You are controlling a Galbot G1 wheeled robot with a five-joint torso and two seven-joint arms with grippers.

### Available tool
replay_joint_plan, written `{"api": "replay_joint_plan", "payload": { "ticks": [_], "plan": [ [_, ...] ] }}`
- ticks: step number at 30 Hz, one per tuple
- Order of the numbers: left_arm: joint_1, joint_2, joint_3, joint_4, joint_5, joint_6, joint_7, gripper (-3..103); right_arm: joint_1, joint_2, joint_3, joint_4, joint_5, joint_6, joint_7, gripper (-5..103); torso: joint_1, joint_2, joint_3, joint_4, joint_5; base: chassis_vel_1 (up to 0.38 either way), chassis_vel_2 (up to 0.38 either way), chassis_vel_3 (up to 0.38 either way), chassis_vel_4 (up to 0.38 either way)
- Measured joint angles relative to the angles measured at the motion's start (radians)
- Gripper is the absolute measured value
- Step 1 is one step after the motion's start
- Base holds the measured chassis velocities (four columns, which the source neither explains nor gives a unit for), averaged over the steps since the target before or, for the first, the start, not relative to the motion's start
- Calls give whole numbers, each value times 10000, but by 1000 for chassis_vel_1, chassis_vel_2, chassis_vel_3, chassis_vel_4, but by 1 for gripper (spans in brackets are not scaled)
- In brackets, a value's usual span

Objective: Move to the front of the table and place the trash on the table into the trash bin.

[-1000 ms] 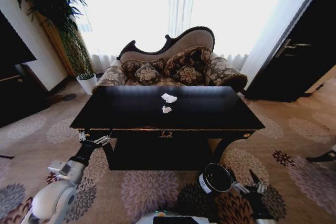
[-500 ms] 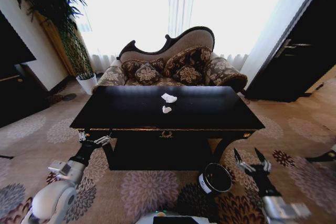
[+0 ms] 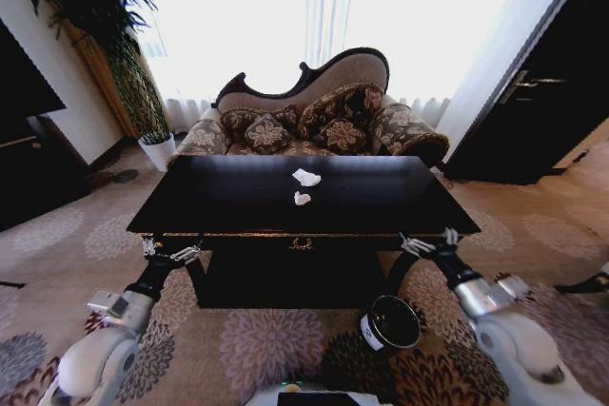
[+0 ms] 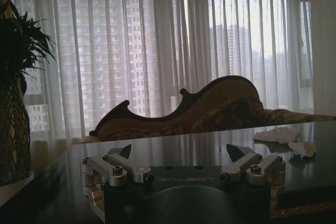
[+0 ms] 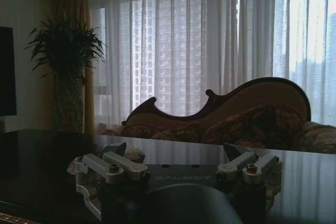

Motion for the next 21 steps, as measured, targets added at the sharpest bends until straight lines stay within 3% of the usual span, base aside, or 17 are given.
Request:
{"api": "replay_joint_plan", "payload": {
  "ticks": [5, 10, 14, 15, 21],
  "plan": [
    [0, 0, 0, 0, 0, 0, 0, 100, 786, -1140, -706, -343, 761, -762, 254, 100, 0, 0, 0, -2, 0, 0, 0, 0, 0],
    [0, -1, 1, 0, 0, 1, -1, 100, 1810, -2001, -1847, -1262, 1018, -930, 368, 100, 0, -1, 0, -1, 1, 0, 0, 0, 0],
    [0, 0, 1, 0, 0, 1, 0, 100, 2782, -2452, -2782, -1804, 1143, -1018, 447, 100, 1, -1, 0, -3, 3, 0, 0, 0, 0],
    [0, 0, 0, -1, 0, 1, 2, 100, 3616, -2694, -3440, -2139, 1234, -1092, 523, 100, 0, 0, 1, -2, 2, 0, 0, 0, 0],
    [0, -1, 0, 0, 0, 1, -1, 100, 5681, -2969, -5097, -3003, 1351, -1198, 585, 100, 1, -1, 0, -1, -3, 0, 0, 0, 0]
  ]
}}
